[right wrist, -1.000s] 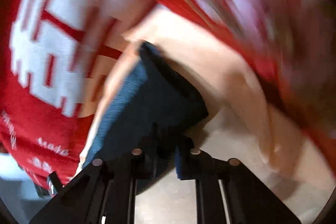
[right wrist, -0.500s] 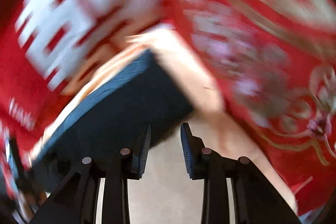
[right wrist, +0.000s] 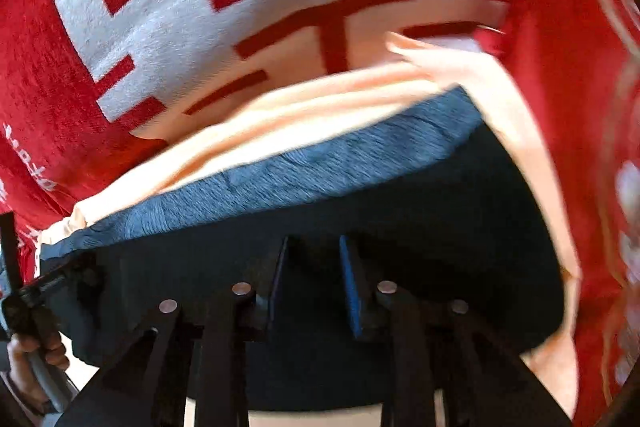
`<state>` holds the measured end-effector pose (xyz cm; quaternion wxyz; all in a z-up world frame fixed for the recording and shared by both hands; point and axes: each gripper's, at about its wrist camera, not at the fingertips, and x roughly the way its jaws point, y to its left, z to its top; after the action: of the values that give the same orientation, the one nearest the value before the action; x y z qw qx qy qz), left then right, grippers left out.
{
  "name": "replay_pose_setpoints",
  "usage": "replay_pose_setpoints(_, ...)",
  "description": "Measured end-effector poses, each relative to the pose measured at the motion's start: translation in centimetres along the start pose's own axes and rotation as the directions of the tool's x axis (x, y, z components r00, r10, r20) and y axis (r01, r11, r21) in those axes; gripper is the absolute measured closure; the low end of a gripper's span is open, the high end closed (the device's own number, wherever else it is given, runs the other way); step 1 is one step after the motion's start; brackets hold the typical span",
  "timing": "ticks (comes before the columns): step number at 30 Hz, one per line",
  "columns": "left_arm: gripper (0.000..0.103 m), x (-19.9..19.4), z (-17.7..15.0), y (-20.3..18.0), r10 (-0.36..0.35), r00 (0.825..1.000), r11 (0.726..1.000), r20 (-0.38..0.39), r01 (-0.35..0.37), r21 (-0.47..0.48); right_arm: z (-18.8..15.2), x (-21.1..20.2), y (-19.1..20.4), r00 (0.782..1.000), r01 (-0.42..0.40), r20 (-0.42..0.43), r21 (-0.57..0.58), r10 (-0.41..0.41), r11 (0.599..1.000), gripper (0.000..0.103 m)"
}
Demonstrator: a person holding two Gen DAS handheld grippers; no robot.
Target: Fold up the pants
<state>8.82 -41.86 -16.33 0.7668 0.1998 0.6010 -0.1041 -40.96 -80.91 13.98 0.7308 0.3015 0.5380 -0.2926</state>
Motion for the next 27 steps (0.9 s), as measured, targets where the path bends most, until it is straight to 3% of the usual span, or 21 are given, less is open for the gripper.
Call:
replay_pose_setpoints(3,0.000,-1.5,-1.3,3.3,0.029,1.000,0.999,-0.001,-0.029,-0.023,-1.6,-1.6,0.8,1.000,-0.009,-0.026,-0.005,0.009,1.000,0.062)
replay_pose_setpoints(6,0.000,-2.5,-3.4,6.5,0.057,0.998,0.998,-0.011,-0.057,-0.017,-4.3,-2.7,3.2,0.994,-0.086,-0.061,-0.009,0.085,0.996,0.056)
replay_pose_setpoints(11,0.000,-2.9,-7.6,10.6,0.069,0.997,0.997,-0.030,-0.069,-0.014,-9.6,-3.0,7.8,0.967,-0.210,-0.147,0.012,0.209,0.978,0.055)
replay_pose_setpoints(13,0.000,-2.1,-7.7,13.3,0.063,0.998,0.998,-0.020,-0.063,-0.012,-11.0,-2.4,11.4,0.959,-0.236,-0.170,-0.025,0.228,0.972,0.055)
replay_pose_setpoints(14,0.000,-2.5,-8.4,12.7,0.061,0.998,0.998,-0.014,-0.061,-0.010,-11.5,-2.5,13.2,0.956,-0.245,-0.177,-0.050,0.233,0.968,0.055)
replay_pose_setpoints(20,0.000,0.2,-6.3,21.8,0.035,0.999,0.999,0.036,-0.035,-0.001,-14.0,0.1,23.5,0.934,-0.303,-0.222,-0.075,0.281,0.950,0.055)
replay_pose_setpoints(23,0.000,1.0,-5.2,24.4,0.056,0.996,0.998,0.067,-0.056,0.005,-12.8,1.9,30.3,0.926,-0.340,-0.229,-0.160,0.301,0.927,0.055)
replay_pose_setpoints(27,0.000,1.7,-3.8,29.4,0.052,0.992,0.996,0.116,-0.043,-0.077,-9.8,5.0,41.0,0.913,-0.390,-0.267,-0.349,0.309,0.852,0.055)
